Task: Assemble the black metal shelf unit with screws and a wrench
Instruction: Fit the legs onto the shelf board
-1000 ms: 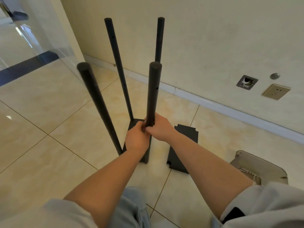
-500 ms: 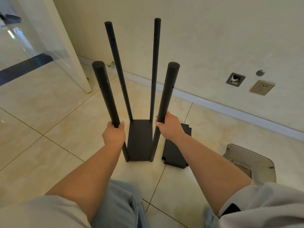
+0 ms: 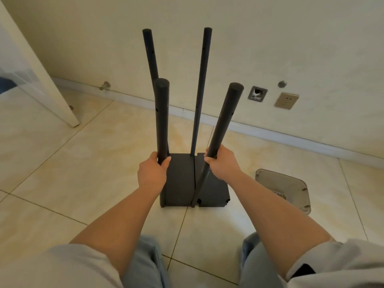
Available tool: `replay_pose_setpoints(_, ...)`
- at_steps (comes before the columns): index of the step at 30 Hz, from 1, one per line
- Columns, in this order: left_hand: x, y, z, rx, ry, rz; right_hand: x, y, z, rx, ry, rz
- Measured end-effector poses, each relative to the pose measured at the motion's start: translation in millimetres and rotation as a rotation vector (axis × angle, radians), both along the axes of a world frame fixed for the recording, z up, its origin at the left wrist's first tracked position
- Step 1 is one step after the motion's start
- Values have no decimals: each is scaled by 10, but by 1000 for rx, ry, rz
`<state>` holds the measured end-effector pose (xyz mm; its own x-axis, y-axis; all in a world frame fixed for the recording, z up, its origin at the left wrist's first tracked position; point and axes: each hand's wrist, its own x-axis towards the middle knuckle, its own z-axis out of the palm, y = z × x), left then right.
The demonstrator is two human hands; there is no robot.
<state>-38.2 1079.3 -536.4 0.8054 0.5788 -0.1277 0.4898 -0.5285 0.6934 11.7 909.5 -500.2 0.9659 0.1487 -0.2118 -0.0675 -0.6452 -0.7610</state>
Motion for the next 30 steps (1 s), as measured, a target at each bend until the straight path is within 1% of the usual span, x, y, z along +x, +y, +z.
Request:
replay_pose_setpoints(15,232,-765,-154,-5,-37,-237,-49,-756,37,-56,13,-160)
replay_pose_setpoints(24,383,-939,-174,11,-55,-252,32,-917,44,-49,18,-182)
replay_pose_setpoints(30,408,-948,-188,49,-27,-231,61,-943,-16,-25,1,-183)
